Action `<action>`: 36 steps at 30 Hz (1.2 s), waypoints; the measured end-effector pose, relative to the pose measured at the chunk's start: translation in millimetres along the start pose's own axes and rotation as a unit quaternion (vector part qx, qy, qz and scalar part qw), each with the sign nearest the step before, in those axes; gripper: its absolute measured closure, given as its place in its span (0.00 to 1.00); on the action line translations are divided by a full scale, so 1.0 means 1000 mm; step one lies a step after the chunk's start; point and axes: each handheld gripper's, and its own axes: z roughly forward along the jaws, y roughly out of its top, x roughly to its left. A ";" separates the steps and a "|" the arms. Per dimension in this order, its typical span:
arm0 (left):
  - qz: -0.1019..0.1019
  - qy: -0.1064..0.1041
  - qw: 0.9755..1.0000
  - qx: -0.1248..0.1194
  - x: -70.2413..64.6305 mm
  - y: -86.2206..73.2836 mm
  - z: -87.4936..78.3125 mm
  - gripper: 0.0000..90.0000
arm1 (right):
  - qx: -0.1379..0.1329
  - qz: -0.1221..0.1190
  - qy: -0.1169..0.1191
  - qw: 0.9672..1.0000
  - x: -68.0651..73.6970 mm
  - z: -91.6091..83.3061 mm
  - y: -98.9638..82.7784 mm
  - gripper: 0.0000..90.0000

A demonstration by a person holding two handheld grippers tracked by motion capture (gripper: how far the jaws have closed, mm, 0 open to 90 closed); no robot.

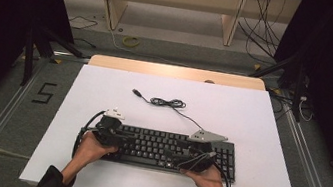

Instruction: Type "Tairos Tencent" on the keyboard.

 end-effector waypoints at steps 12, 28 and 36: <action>0.004 0.000 1.000 0.007 0.000 0.002 0.003 0.97 | 0.000 0.000 0.001 1.000 0.000 -0.001 -0.002 0.45; -0.002 -0.005 1.000 0.014 0.003 0.000 0.010 0.99 | 0.000 0.001 0.003 1.000 0.001 -0.003 -0.002 0.46; -0.001 -0.001 1.000 0.008 -0.001 0.002 0.007 0.99 | -0.001 0.002 0.003 1.000 0.001 -0.002 -0.003 0.46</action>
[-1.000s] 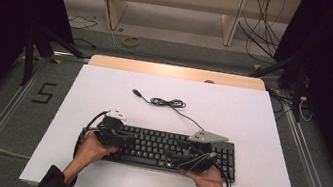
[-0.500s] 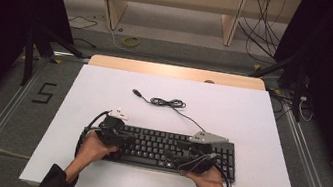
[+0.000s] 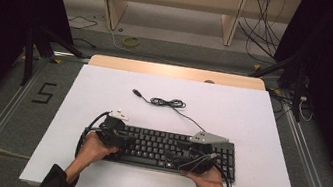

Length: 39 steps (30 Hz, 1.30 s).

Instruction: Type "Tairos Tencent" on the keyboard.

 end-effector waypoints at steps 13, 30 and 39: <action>-0.022 -0.014 0.999 -0.026 -0.001 0.004 -0.013 0.59 | -0.001 0.003 -0.002 1.000 -0.001 0.000 0.001 0.45; -0.025 -0.030 0.998 -0.058 -0.001 -0.001 -0.027 0.38 | 0.001 0.004 -0.005 1.000 -0.002 0.005 0.006 0.45; -0.027 -0.036 0.996 -0.074 0.001 -0.006 -0.034 0.37 | 0.008 0.002 -0.008 1.000 -0.004 0.011 0.010 0.48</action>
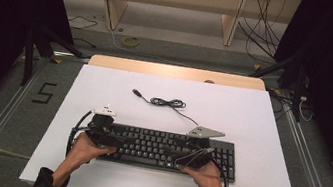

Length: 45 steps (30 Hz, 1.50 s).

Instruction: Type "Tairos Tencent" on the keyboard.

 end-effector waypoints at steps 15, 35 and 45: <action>-0.002 -0.004 1.000 -0.027 0.003 -0.009 -0.011 0.36 | 0.024 -0.003 -0.009 1.000 -0.002 0.013 0.008 0.62; -0.005 -0.009 0.999 -0.052 0.001 -0.022 -0.017 0.36 | 0.059 -0.016 -0.026 0.998 -0.004 0.039 0.009 1.00; -0.005 -0.012 0.998 -0.057 -0.002 -0.026 -0.020 0.36 | 0.078 -0.022 -0.027 0.996 -0.002 0.051 0.009 1.00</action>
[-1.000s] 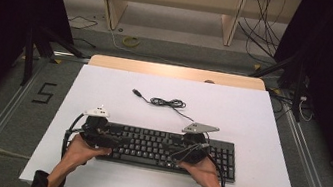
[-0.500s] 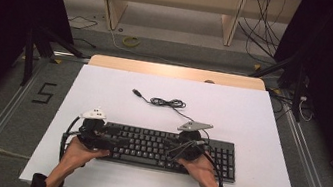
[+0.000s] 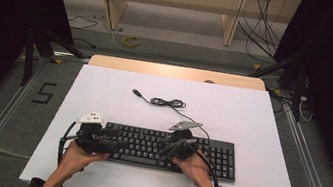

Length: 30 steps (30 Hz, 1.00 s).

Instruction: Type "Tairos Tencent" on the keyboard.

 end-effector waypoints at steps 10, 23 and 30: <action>-0.002 0.002 1.000 -0.003 0.001 -0.003 -0.003 0.36 | 0.011 0.002 0.000 1.000 0.000 0.004 -0.001 1.00; -0.002 0.002 1.000 0.001 0.001 -0.004 -0.003 0.36 | 0.016 0.001 -0.005 1.000 0.000 0.006 -0.001 1.00; -0.001 0.002 1.000 0.002 0.002 -0.004 -0.003 0.36 | 0.017 -0.001 -0.004 1.000 0.000 0.008 -0.001 1.00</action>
